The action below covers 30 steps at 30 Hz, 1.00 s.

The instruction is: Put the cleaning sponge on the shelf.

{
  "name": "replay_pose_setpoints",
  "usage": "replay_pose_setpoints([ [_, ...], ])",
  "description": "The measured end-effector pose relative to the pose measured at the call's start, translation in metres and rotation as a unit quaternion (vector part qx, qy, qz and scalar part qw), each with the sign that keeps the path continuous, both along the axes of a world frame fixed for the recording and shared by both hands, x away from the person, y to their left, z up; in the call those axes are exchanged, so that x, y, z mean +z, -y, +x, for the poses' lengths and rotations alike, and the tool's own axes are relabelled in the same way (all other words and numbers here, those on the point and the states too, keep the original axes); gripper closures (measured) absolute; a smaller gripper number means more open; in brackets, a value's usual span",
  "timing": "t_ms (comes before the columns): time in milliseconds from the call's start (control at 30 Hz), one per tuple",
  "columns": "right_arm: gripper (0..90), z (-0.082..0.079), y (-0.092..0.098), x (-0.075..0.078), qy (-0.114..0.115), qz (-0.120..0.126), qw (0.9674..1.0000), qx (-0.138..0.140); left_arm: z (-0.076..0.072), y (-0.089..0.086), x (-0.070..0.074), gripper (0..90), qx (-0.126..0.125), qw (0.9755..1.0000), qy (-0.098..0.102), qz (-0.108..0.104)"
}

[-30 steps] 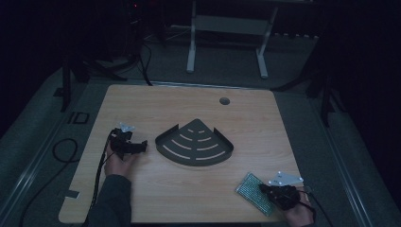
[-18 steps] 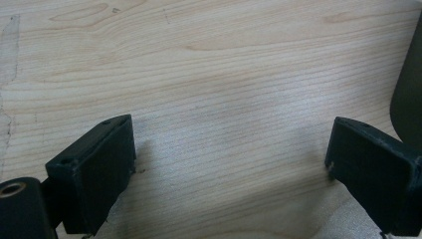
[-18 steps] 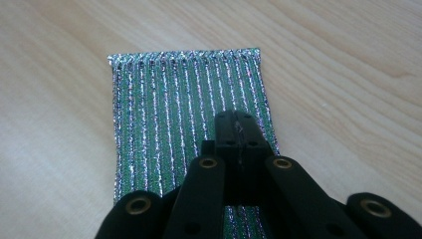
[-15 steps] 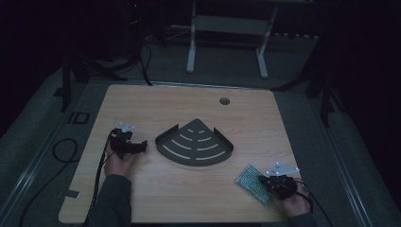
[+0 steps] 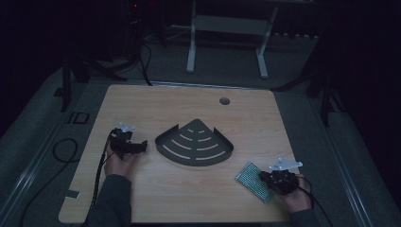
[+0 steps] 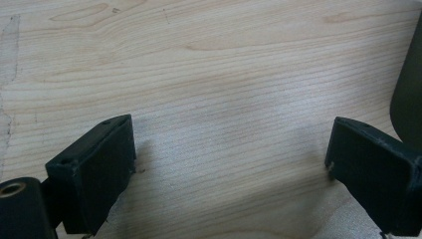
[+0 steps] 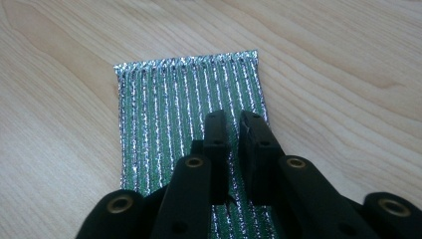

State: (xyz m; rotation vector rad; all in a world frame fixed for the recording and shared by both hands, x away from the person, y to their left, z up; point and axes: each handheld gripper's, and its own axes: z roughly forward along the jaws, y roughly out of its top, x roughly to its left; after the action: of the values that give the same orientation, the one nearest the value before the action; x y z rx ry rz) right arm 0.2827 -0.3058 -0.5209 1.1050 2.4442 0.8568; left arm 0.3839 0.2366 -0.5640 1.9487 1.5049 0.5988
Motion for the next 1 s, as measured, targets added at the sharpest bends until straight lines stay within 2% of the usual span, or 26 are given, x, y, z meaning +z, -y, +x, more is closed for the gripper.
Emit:
replay_pose_setpoints([
  [300,81.2,0.016,0.002,0.009,-0.01,-0.02,0.9997,0.002,0.0,0.0,0.0,6.1,0.0,1.0,0.0,0.0],
  [400,81.2,0.025,0.002,0.012,-0.027,-0.033,0.999,0.007,0.0,0.0,0.0,6.1,0.0,1.0,0.0,0.0],
  [467,81.2,0.029,0.003,0.013,-0.039,-0.028,0.9988,0.012,0.0,0.0,0.0,6.2,0.0,1.0,0.0,0.0],
  [533,81.2,0.031,0.003,0.013,-0.043,-0.029,0.9986,0.013,0.0,0.0,0.0,6.1,0.0,1.0,0.0,0.0],
  [667,80.2,0.038,0.006,0.012,-0.068,-0.032,0.9969,0.024,0.0,0.0,0.0,6.1,0.0,1.0,0.0,-0.001],
  [833,79.1,0.04,0.006,0.012,-0.082,-0.036,0.9955,0.031,0.0,0.0,0.0,6.1,0.0,1.0,0.0,-0.001],
  [867,78.4,0.041,0.005,0.012,-0.092,-0.043,0.9943,0.034,0.0,0.0,0.0,6.2,0.0,1.0,0.0,-0.001],
  [1000,77.9,0.044,0.003,0.01,-0.107,-0.056,0.9919,0.038,0.0,0.0,0.0,6.2,0.0,1.0,0.0,0.0],
])
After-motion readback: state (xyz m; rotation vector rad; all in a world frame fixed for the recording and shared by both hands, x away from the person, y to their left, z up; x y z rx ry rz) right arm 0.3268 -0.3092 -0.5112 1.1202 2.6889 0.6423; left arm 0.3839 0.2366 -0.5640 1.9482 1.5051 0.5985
